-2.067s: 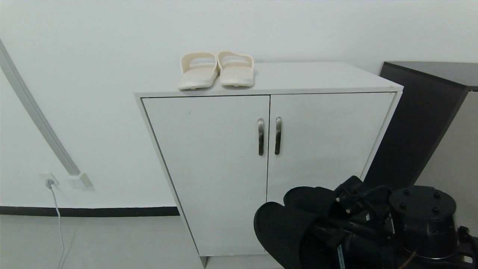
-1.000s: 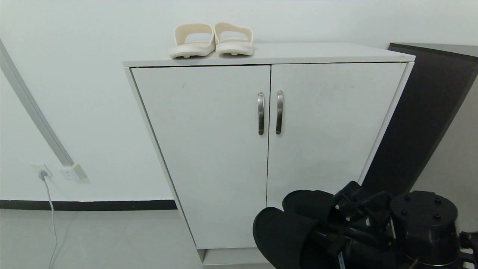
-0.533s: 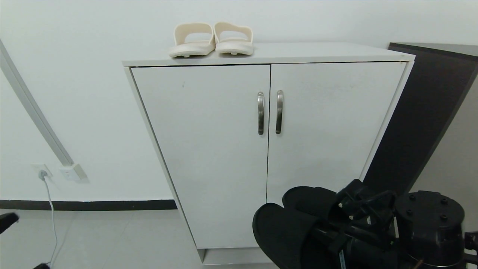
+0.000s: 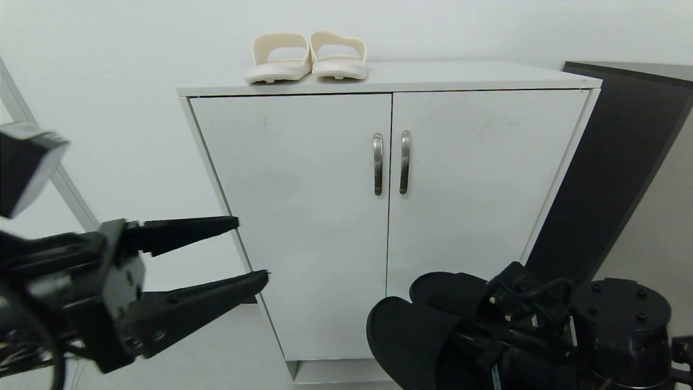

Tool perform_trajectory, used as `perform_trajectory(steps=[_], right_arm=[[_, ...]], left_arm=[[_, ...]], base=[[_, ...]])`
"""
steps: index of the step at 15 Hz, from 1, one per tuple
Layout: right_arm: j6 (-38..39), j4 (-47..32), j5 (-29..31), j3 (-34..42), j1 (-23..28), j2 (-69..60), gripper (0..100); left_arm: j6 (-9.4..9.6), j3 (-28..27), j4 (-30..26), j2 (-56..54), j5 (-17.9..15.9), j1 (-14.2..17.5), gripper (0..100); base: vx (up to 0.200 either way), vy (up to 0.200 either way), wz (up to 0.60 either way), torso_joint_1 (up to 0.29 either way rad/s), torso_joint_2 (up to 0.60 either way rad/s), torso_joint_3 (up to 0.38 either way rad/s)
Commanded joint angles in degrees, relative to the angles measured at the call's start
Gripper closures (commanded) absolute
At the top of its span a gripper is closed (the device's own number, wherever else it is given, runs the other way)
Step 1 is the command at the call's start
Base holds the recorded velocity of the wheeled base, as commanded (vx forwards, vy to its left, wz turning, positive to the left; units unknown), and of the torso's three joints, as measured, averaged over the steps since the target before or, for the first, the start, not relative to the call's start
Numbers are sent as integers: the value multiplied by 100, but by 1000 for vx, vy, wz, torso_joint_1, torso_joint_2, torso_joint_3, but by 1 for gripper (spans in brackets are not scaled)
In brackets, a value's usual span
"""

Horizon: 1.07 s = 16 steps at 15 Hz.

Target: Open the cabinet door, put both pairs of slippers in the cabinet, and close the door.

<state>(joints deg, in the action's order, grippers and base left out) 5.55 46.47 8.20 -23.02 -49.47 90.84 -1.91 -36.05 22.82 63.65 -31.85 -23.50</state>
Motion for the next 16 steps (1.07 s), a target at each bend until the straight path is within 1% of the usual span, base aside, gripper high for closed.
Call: perform_trajectory(steps=[1, 2, 3, 4, 6, 7, 8, 9, 10, 11, 13, 14, 15, 16], right_arm=[[8, 11, 6, 8, -1, 30, 100], [-1, 11, -12, 52, -1, 30, 100], [-1, 11, -12, 52, -1, 56, 100], [-1, 11, -3, 60, -1, 83, 100], [8, 11, -12, 69, 7, 65, 100], [-1, 20, -12, 60, -1, 83, 100], [-1, 46, -21, 69, -1, 91, 100], [-1, 46, -21, 87, 7, 91, 100], [-1, 46, -21, 96, 7, 109, 100], [-1, 55, -21, 96, 7, 162, 100], [8, 90, -21, 96, 7, 197, 100], [8, 90, -21, 96, 7, 197, 100], [8, 90, -21, 96, 7, 214, 100], [-1, 90, -12, 96, 7, 241, 100]], left_arm=[[-2, -684, 91, 1211, -5, -664, 0], [-11, -974, 223, 1616, 4, -805, 0], [-20, -1247, 319, 1967, 100, -875, 0], [-63, -1537, 416, 2336, 294, -1007, 0], [-371, -1897, 662, 2785, 452, -1209, 0], [-661, -2126, 856, 2987, 557, -1341, 0], [-828, -2319, 917, 3119, 575, -1403, 0], [-898, -2556, 908, 3259, 566, -1429, 0], [-898, -2750, 891, 3382, 557, -1447, 0], [-951, -2926, 864, 3505, 540, -1508, 0], [-1364, -3312, 706, 3760, 557, -1517, 0], [-1382, -3391, 671, 3804, 584, -1517, 0], [-1391, -3585, 601, 3971, 654, -1499, 0], [-1399, -3699, 583, 4068, 821, -1499, 0]], base=[[0, 0, 0, 0, 0, 0], [0, 0, 0, 0, 0, 0], [0, 0, 0, 0, 0, 0], [0, 0, 0, 0, 0, 0], [0, 0, 0, 0, 0, 0], [0, 0, 0, 0, 0, 0], [0, 0, 0, 0, 0, 0], [0, 0, 0, 0, 0, 0], [0, 0, 0, 0, 0, 0], [0, 0, 0, 0, 0, 0], [0, 0, 0, 0, 0, 0], [0, 0, 0, 0, 0, 0], [0, 0, 0, 0, 0, 0], [0, 0, 0, 0, 0, 0]])
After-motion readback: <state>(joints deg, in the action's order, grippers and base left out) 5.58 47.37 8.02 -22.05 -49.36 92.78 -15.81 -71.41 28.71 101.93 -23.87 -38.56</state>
